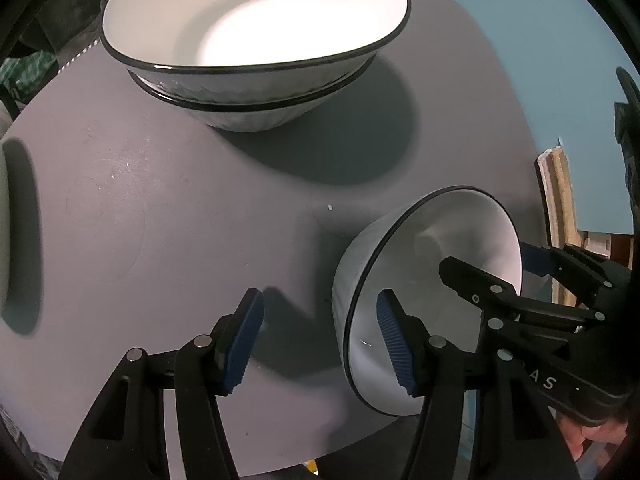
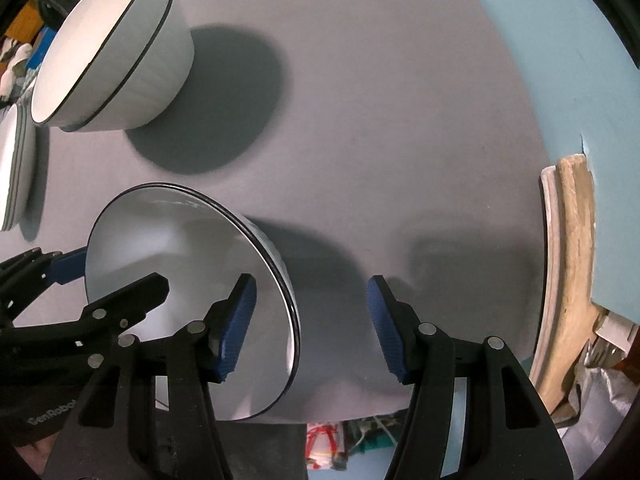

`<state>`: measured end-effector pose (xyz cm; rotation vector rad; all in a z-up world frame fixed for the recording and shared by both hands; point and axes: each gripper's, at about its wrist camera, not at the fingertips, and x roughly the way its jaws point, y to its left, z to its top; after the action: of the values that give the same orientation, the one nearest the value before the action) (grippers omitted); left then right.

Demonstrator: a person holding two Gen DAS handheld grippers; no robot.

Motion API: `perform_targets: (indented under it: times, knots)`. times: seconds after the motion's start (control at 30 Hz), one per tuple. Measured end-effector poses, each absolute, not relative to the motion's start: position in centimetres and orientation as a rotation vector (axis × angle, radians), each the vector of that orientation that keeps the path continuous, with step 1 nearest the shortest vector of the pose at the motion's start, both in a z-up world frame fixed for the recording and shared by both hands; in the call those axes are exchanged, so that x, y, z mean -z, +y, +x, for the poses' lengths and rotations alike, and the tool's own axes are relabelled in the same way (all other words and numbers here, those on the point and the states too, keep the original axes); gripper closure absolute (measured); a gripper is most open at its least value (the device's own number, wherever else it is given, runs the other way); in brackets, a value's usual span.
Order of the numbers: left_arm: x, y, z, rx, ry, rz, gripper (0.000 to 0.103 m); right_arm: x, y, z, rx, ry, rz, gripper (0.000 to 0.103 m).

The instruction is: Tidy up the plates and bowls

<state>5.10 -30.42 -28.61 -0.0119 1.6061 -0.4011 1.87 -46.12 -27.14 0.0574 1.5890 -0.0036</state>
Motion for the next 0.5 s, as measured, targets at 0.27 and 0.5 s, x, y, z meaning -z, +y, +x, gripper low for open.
perform_targets:
  times: [0.27,0.5]
  knots:
    - [29.5,-30.2,4.7,0.394,1.623,-0.025,0.057,27.5,-45.4,1.9,-0.016,1.6,0.062,0.061]
    - [30.1,-29.4,4.7,0.423,1.616,-0.041,0.075,27.4,-43.7,1.6,-0.054,1.603,0.082,0.081]
